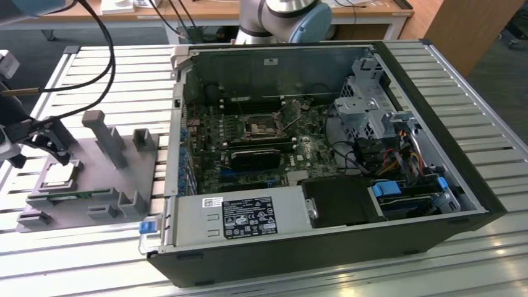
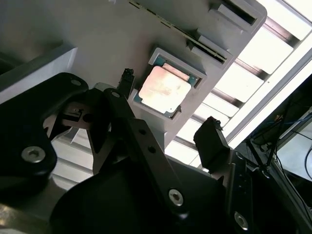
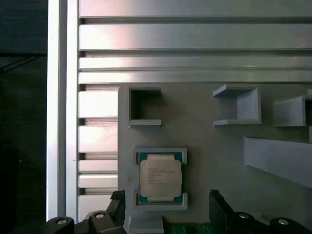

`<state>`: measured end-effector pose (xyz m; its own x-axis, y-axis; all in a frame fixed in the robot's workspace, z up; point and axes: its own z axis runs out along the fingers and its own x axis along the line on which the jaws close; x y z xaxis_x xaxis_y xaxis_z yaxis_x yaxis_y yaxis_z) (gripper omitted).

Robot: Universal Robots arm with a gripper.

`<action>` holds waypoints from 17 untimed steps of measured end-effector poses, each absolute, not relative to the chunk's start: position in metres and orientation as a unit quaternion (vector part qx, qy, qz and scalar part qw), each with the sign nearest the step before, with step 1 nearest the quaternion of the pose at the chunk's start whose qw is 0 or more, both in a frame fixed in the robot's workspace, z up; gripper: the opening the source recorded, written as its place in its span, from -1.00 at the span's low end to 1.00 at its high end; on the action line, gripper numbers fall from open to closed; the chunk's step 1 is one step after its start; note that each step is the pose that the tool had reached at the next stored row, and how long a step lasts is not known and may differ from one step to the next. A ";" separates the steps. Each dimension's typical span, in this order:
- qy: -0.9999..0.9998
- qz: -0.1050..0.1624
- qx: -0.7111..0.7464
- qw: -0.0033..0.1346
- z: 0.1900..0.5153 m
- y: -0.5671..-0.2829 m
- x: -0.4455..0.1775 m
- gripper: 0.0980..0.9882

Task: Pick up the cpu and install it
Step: 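Pick up the cpu and move it towards the insertion slot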

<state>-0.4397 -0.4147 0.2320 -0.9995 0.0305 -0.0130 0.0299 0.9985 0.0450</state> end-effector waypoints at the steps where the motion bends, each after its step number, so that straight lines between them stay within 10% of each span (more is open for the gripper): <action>1: 1.000 0.022 0.015 0.007 0.230 -0.415 -0.440 0.52; 17: 1.000 0.022 0.016 0.007 0.206 -0.412 -0.442 0.52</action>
